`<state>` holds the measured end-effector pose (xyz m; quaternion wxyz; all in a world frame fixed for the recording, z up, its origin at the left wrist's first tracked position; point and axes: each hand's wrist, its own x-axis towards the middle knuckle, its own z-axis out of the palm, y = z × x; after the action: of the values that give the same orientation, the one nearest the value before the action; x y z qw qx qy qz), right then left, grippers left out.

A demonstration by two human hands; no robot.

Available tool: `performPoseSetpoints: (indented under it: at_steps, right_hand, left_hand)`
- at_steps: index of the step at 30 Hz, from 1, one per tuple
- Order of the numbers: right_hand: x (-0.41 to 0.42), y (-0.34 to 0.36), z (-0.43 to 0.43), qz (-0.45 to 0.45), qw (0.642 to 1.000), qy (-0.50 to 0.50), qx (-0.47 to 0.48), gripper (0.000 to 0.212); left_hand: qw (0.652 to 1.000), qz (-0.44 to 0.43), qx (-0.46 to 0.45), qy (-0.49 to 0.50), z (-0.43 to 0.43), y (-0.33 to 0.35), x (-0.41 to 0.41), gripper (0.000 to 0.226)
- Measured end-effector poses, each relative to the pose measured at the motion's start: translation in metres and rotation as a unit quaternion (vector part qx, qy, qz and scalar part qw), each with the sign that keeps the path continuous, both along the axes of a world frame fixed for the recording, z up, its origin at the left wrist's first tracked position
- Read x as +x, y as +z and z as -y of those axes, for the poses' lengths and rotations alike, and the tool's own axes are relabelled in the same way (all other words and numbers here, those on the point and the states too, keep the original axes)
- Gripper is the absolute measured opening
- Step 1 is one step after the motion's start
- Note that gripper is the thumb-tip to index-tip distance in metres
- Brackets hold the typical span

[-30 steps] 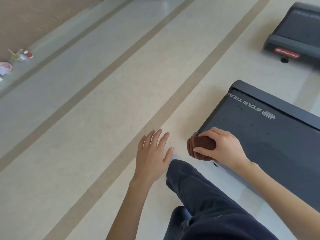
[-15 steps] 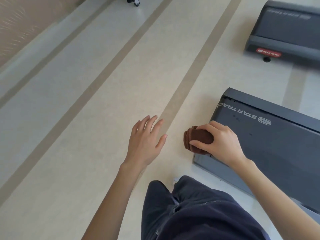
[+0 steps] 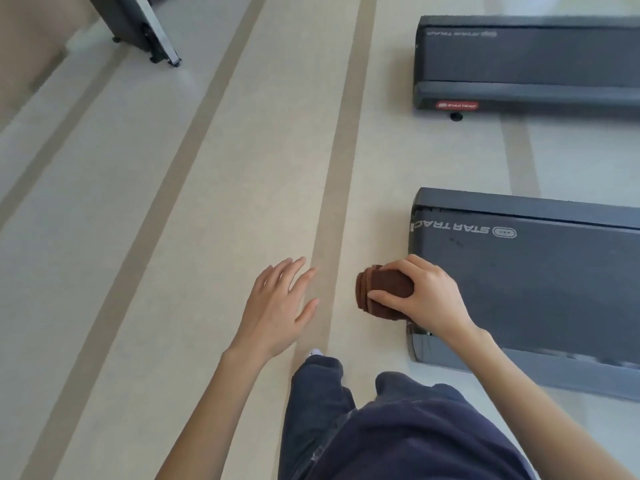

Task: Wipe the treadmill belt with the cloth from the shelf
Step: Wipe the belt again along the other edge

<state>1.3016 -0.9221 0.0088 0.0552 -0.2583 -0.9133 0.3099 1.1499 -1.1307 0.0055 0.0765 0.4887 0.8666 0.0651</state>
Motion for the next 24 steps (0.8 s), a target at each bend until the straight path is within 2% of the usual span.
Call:
performPoseSetpoints:
  at_steps: [5, 11, 19, 24]
  right_hand:
    - [-0.046, 0.007, 0.012, -0.014, 0.996, -0.087, -0.012, 0.046]
    - [-0.07, 0.004, -0.007, 0.002, 0.98, -0.196, -0.037, 0.043]
    - [-0.125, -0.02, -0.094, 0.043, 0.966, -0.254, -0.022, 0.047]
    - [-0.167, -0.018, -0.165, 0.031, 0.952, -0.302, -0.022, 0.048]
  left_hand:
    - [0.997, 0.008, -0.014, -0.078, -0.009, -0.002, -0.082, 0.053]
    - [0.985, 0.029, -0.003, -0.172, -0.069, -0.009, -0.133, 0.053]
    - [0.967, 0.033, 0.009, -0.252, -0.198, -0.012, -0.215, 0.053]
    - [0.939, 0.013, -0.014, -0.345, -0.293, -0.005, -0.26, 0.053]
